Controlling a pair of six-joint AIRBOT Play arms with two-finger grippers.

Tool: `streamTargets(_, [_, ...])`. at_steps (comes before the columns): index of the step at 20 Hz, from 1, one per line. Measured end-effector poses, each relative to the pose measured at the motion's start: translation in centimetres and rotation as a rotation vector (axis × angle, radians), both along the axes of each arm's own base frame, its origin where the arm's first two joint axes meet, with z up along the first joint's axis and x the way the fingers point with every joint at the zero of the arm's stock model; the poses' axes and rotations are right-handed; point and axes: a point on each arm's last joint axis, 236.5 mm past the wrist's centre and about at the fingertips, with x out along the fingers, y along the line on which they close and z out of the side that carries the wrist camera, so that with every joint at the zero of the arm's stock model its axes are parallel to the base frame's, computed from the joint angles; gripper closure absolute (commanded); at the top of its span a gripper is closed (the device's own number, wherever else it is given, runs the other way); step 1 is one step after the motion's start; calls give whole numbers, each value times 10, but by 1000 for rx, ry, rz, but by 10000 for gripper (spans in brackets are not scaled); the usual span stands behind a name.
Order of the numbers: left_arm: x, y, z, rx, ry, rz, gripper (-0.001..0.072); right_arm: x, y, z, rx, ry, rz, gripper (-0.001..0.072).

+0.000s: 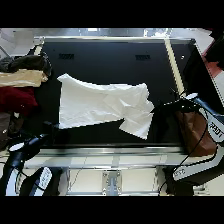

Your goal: Fold the shirts.

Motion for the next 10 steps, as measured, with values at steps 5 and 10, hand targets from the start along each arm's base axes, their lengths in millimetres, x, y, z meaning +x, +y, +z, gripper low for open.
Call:
streamTargets(5, [17, -14, -2, 10, 10, -101, 334, 2, 2, 3, 14, -6, -8, 693])
streamTargets(10, [25, -17, -9, 29, 36, -149, 560, 7, 2, 14, 7, -46, -4, 693])
